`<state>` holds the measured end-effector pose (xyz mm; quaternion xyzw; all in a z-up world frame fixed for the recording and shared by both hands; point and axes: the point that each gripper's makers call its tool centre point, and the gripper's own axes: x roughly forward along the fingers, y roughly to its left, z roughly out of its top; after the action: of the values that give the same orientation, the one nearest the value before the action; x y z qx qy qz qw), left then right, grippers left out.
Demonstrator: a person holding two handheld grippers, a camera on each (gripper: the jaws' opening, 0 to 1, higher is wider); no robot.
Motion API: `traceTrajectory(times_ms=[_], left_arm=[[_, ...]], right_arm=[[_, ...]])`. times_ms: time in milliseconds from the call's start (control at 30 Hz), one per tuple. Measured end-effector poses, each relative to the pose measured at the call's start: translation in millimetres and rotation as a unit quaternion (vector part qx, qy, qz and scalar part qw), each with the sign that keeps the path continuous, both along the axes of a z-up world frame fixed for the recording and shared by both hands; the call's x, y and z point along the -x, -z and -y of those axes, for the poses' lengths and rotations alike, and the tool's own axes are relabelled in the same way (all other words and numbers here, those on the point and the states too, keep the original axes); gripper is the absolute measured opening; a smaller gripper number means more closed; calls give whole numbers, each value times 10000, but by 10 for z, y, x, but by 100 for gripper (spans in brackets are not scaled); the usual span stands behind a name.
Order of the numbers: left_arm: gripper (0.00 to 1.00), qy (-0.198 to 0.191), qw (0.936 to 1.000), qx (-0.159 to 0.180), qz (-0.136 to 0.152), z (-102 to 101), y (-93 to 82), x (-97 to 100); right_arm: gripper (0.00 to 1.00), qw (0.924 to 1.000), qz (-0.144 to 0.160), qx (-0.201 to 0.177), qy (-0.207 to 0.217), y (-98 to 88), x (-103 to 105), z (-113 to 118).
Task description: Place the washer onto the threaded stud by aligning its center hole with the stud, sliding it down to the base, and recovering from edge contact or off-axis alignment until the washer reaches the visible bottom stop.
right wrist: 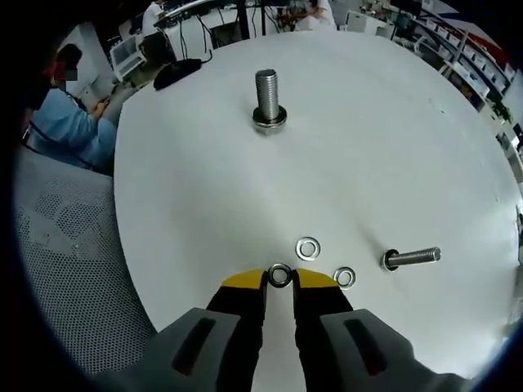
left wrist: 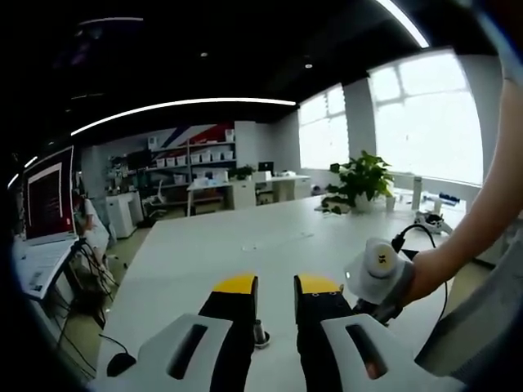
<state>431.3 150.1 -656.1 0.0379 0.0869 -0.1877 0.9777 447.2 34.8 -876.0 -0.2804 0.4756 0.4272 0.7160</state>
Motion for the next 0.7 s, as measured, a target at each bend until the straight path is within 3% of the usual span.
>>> traceTrajectory(times_ms=[700], left_arm=[[15,-10,9999,-97,-34,-8,29,1]], right_arm=[[14,9999,99,-28,-47,9,-23,106]])
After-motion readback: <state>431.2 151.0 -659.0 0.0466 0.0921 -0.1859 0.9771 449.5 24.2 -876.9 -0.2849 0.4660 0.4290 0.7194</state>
